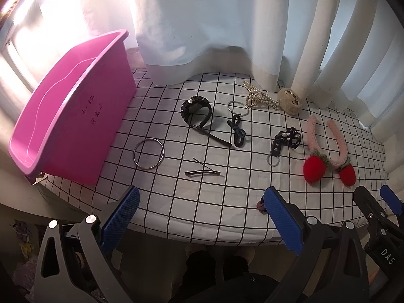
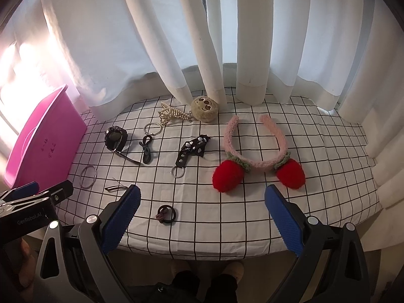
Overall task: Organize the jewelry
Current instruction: 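Move left tool toward silver ring while right tool reaches toward dark hair tie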
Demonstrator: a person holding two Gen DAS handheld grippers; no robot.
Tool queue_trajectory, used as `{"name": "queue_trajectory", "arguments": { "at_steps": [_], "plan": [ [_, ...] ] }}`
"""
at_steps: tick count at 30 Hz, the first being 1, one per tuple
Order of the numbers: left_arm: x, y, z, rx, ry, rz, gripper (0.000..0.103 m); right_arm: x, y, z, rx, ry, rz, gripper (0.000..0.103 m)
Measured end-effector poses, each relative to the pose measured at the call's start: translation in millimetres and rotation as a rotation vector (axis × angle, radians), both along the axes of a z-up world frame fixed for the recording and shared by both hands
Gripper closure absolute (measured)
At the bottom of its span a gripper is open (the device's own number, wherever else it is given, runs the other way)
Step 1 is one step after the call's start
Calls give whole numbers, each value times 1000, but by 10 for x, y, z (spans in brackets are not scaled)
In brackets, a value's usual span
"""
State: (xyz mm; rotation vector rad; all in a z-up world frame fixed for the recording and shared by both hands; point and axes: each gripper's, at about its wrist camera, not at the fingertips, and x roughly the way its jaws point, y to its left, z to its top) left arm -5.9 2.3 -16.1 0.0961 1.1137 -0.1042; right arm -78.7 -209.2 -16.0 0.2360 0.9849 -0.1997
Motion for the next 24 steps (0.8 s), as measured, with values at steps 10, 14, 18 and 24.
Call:
{"name": "queue_trajectory", "arguments": {
  "at_steps": [10, 14, 18, 24],
  "plan": [
    [-11, 450, -413, 14, 45, 108, 6, -124, -201, -407, 68, 45, -9, 9],
    [-28, 654, -623, 11, 96, 153, 6, -165, -265, -624, 80, 75, -16, 9],
    [-45, 760, -765, -18, 101, 139, 6, -196, -308, -773, 62, 85, -8, 9],
    [61, 905, -943, -23, 83, 177, 6, -175, -477, -966, 74, 98, -13, 9]
  ]
}}
